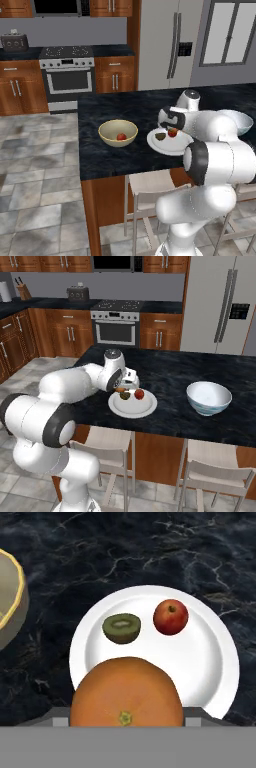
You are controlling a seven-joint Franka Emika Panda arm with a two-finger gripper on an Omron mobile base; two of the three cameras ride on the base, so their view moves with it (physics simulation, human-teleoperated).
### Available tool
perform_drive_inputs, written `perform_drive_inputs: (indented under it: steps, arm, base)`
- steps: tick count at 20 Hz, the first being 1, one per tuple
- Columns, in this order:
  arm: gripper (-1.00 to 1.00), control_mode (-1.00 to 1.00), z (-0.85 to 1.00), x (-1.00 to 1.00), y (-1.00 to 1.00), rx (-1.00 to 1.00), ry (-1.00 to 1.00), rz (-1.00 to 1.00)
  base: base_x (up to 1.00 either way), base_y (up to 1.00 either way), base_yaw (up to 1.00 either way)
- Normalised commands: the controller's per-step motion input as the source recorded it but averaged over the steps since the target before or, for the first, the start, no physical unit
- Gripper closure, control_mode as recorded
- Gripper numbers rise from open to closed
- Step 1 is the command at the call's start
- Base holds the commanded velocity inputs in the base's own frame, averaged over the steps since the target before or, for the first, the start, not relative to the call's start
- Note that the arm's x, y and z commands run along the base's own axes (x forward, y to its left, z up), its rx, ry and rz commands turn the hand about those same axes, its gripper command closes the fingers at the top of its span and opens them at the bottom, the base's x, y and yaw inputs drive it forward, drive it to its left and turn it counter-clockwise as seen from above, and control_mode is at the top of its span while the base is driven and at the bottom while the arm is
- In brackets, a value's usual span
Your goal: Take the fruits from the plate on the dining counter and place two fruits in each bowl.
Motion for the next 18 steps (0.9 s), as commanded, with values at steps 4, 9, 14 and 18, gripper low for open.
perform_drive_inputs:
  steps: [4,9,14,18]
  arm:
    - [1.0,-1.0,0.46,0.07,1.0,0.0,0.0,0.01]
    - [1.0,-1.0,0.19,0.33,1.0,0.0,0.02,0.05]
    - [1.0,-1.0,0.05,0.48,0.98,0.0,0.01,0.02]
    - [1.0,-1.0,-0.15,0.54,0.48,0.0,0.0,0.0]
  base:
    - [0.0,0.0,0.0]
    - [0.0,0.0,0.0]
    - [0.0,0.0,0.0]
    - [0.0,0.0,0.0]
